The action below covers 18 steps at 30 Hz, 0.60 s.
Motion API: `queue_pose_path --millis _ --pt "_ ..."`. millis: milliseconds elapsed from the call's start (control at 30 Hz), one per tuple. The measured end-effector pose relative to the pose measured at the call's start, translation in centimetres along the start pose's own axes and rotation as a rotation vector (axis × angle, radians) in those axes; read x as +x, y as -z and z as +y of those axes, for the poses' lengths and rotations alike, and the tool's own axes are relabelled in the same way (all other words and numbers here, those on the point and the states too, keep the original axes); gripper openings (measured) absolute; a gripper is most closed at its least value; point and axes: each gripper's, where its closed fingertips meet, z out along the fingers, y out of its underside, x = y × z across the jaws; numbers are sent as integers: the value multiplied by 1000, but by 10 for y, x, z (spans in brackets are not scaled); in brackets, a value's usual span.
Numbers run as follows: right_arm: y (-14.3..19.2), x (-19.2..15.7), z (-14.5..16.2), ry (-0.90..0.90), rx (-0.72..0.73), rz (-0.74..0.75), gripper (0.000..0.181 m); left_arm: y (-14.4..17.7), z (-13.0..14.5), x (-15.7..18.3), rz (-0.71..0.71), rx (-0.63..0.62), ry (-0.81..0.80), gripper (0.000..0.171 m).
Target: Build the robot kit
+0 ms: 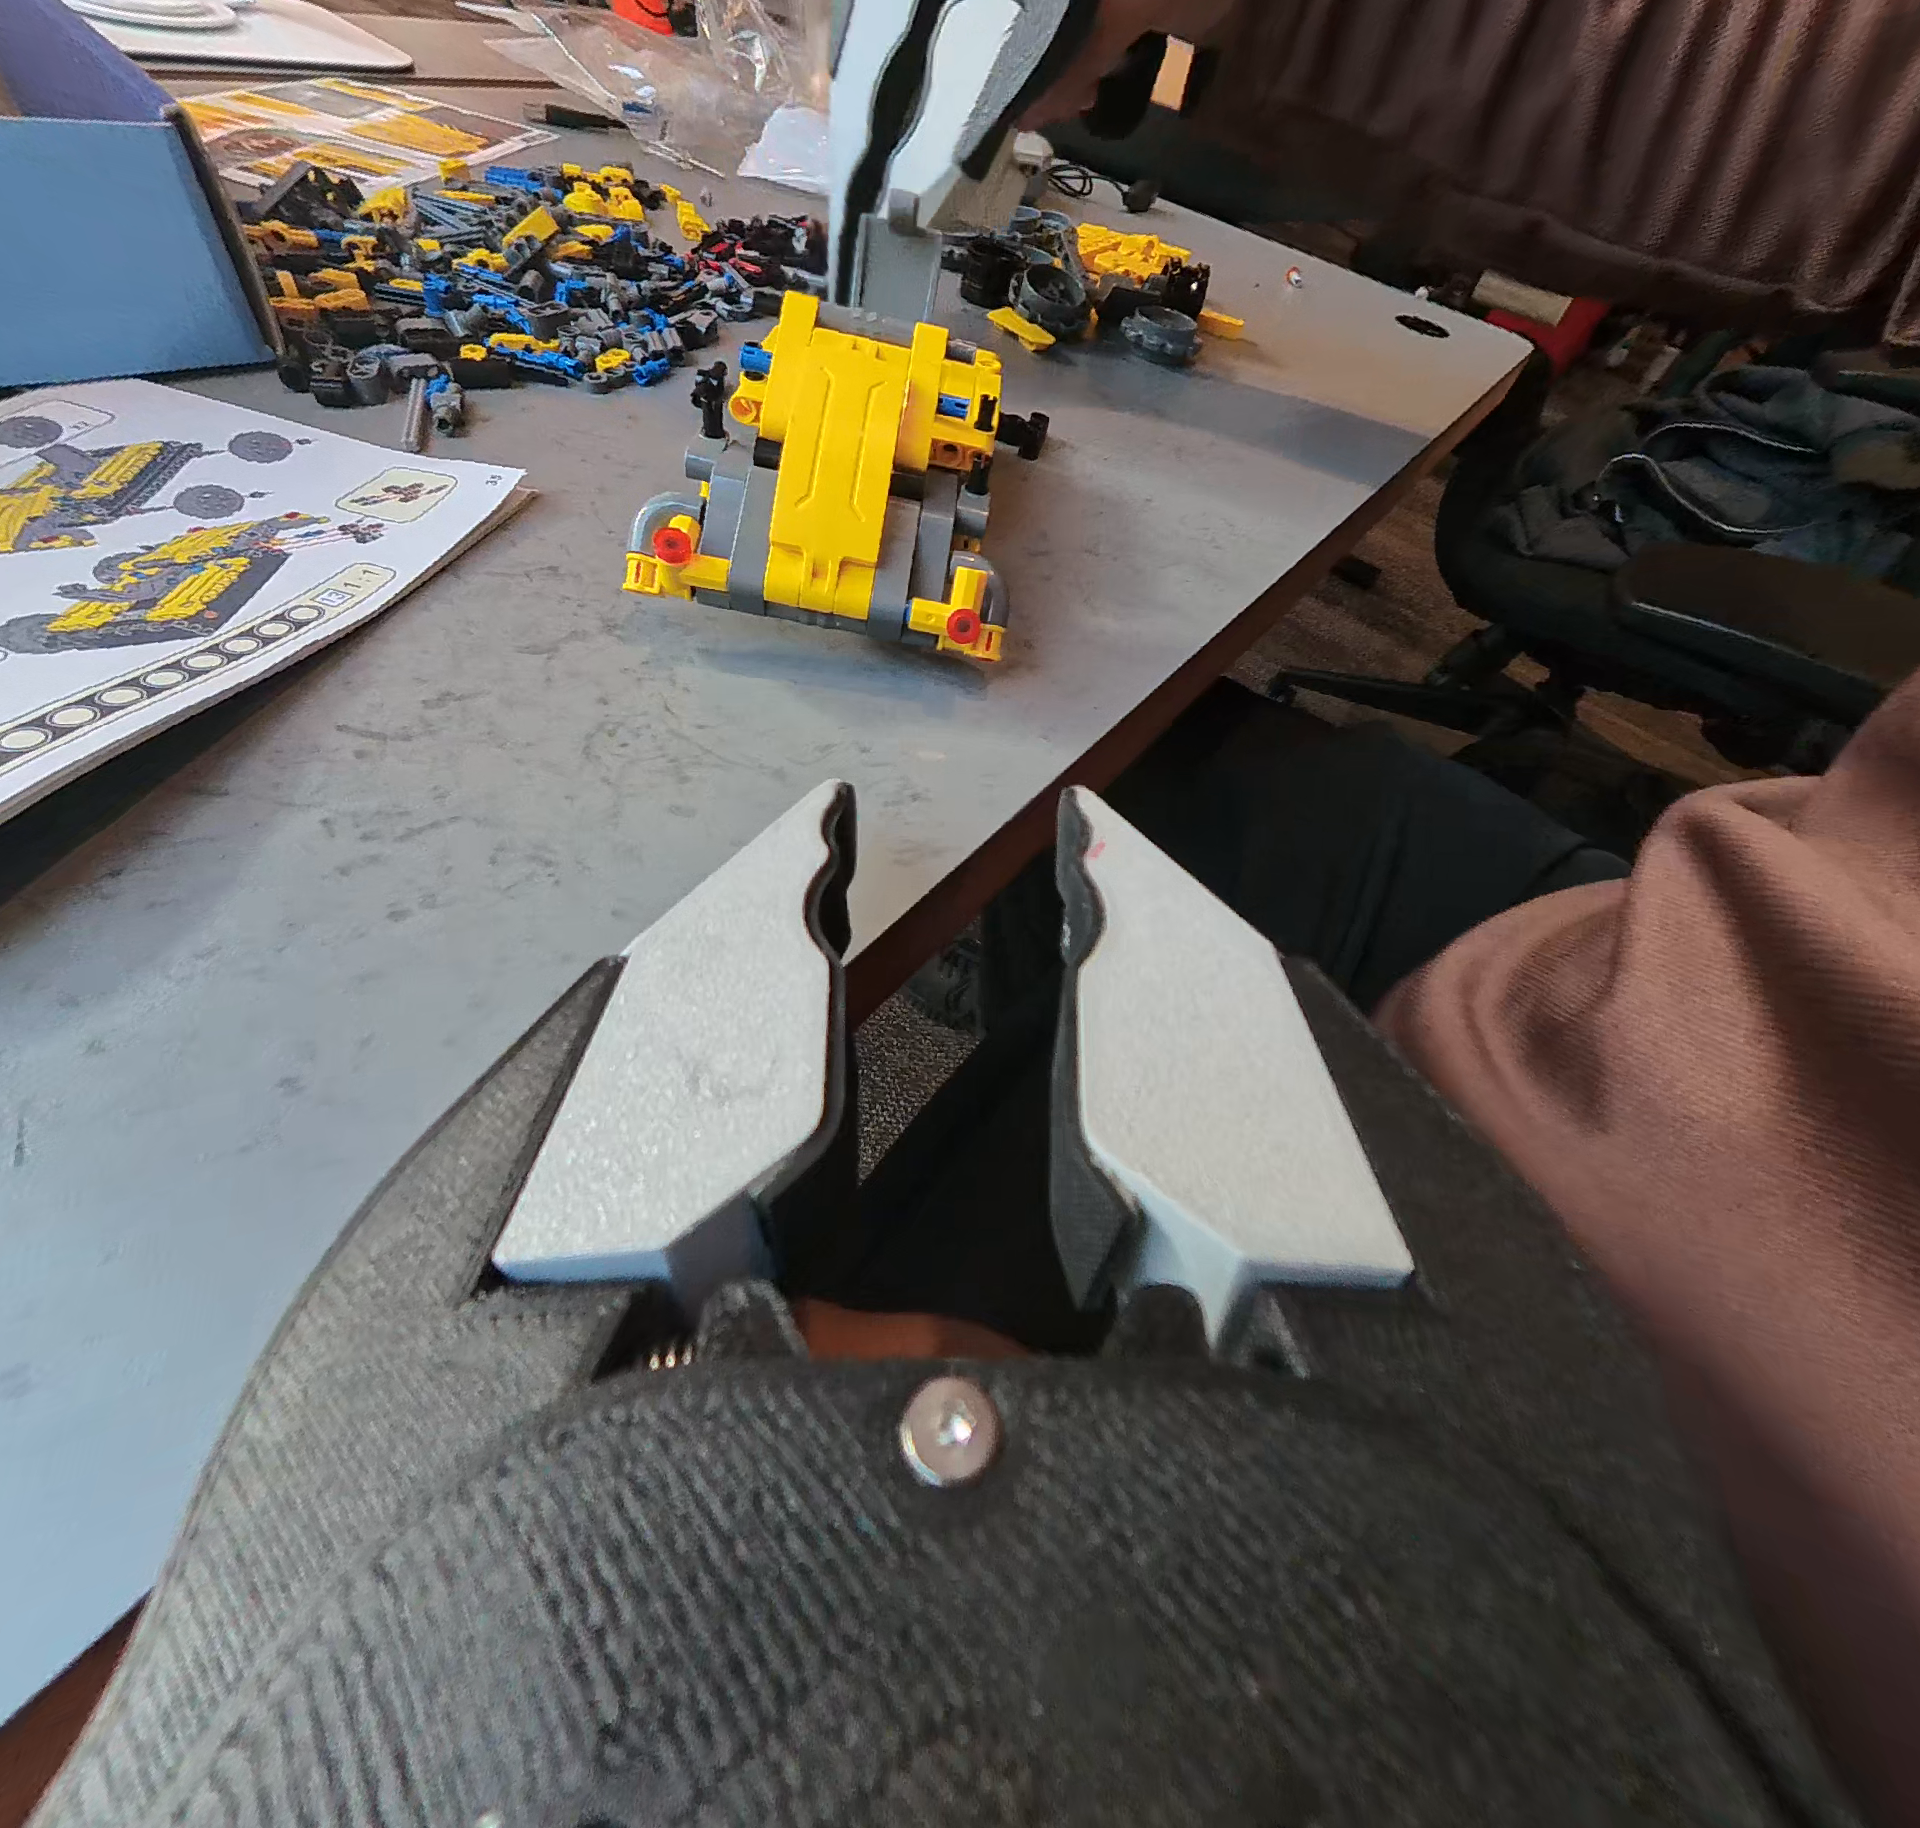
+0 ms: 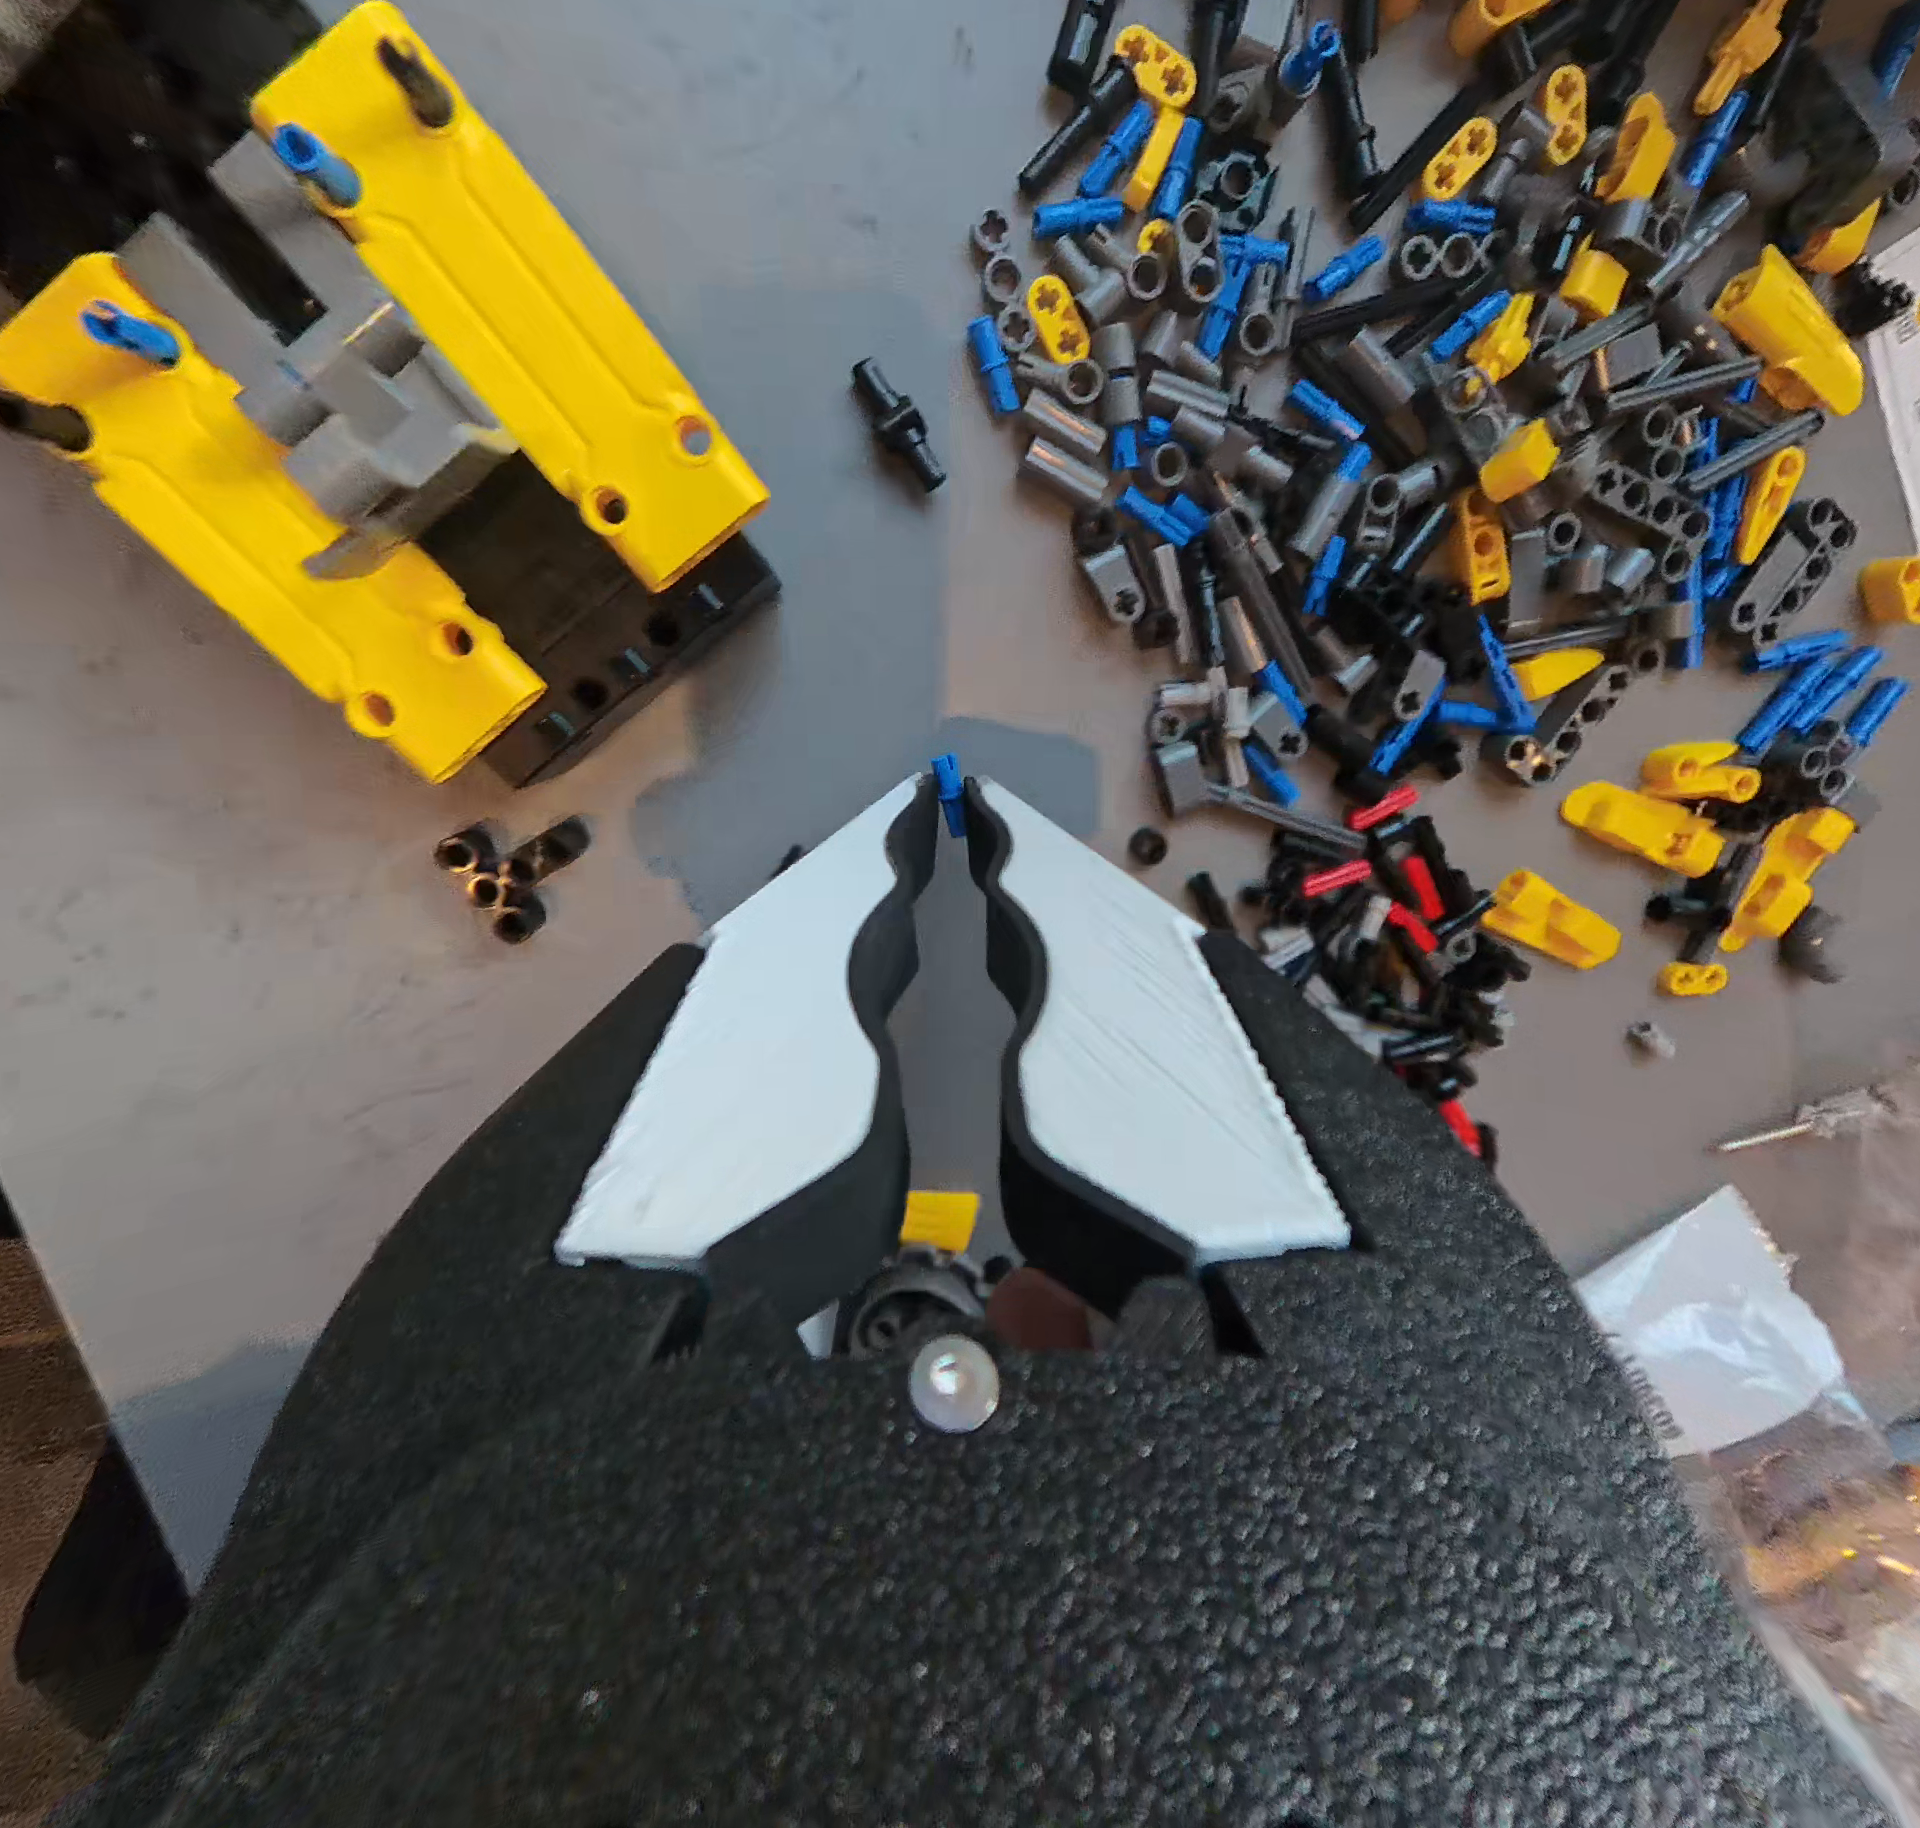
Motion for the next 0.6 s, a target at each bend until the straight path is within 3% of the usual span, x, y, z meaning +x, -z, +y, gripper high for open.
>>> queue_pose_path --millis 333,467,600 --pt "1 -44 4 2 16 -34 2 -4 3 3 -36 -28 -105 35" --pt "-2 -45 3 -17 20 2 7 -6 4 3 -44 -35 -122 35" --pt "21 -43 -2 -36 60 74 17 -7 5 3 -62 -41 -160 35"
